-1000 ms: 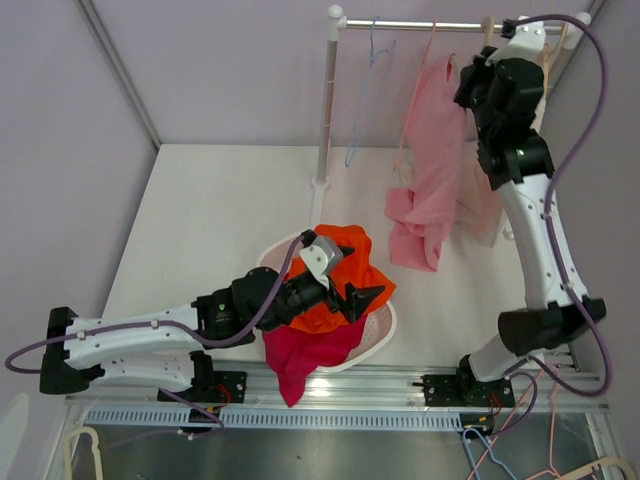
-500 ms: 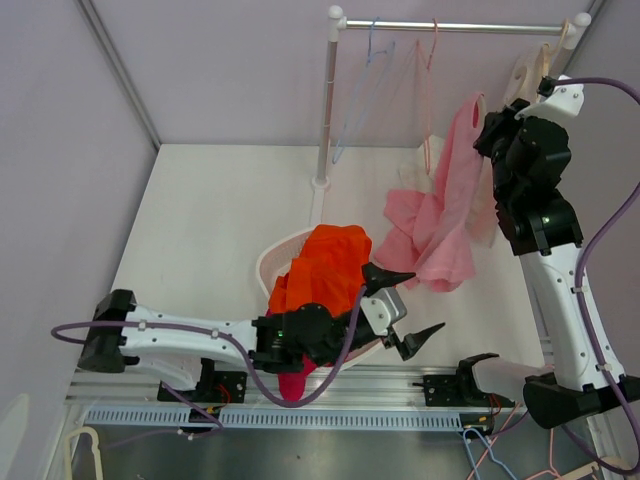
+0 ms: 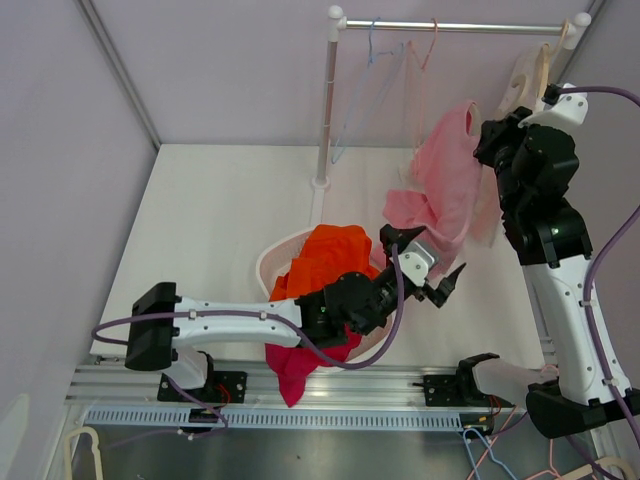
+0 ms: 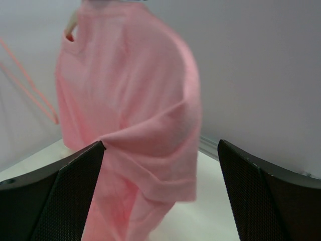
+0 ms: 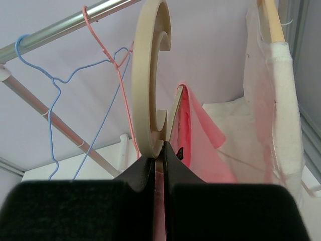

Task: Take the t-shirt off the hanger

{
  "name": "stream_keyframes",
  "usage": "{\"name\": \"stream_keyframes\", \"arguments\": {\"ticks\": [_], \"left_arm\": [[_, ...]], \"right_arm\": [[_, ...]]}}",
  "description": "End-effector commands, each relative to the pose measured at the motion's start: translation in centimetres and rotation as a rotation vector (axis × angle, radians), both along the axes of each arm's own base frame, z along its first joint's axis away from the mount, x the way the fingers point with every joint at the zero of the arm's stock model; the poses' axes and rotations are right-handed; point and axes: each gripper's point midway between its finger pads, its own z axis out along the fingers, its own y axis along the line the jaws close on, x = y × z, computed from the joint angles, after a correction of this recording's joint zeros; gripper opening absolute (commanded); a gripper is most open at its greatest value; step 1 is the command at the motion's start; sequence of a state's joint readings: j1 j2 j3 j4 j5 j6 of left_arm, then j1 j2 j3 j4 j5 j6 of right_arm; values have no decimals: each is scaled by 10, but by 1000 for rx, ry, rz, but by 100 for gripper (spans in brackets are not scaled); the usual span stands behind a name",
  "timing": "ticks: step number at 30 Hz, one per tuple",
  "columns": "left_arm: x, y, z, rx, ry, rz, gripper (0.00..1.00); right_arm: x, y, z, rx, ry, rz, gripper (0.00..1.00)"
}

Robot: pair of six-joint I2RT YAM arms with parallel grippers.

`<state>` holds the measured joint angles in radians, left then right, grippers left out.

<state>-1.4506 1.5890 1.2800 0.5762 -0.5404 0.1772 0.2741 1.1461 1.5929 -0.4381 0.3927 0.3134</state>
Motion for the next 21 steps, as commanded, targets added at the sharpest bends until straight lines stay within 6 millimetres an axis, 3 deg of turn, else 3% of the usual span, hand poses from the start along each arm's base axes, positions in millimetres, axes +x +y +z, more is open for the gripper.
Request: {"name": "stream_keyframes", "arguments": {"ticks": [1,6,9,10,11,12,13,17,19,21], "left_arm": [[14,17,32,-100,-17,117,100],[16,35,35,-161,-9,146,99],[15,33,27,-143,-13,132,100],[13,27,24,-125,-18,118,90],[9,17,23,-86,-33,73,69],[8,13,20,-67,-32,61,19],[8,7,20,-59,-29,49,2],[-11,-10,26,-36,-45,-96,1],[-36,-17,24,-6,-68,-250,1],[-74,-5,44,-46,-123,-449,1]], "right_arm": [[-14,1,39,43,-108,18,0],[-11,2,38,38,-108,22,0],[-8,3,40,34,-103,24,0],[-8,4,40,37,-104,29,0],[-8,4,41,38,-105,30,0],[-8,6,42,39,-107,36,0],[-7,6,42,39,-108,38,0],[-4,7,42,26,-93,37,0],[1,6,34,5,-43,25,0],[14,10,37,-11,-1,28,0]]}}
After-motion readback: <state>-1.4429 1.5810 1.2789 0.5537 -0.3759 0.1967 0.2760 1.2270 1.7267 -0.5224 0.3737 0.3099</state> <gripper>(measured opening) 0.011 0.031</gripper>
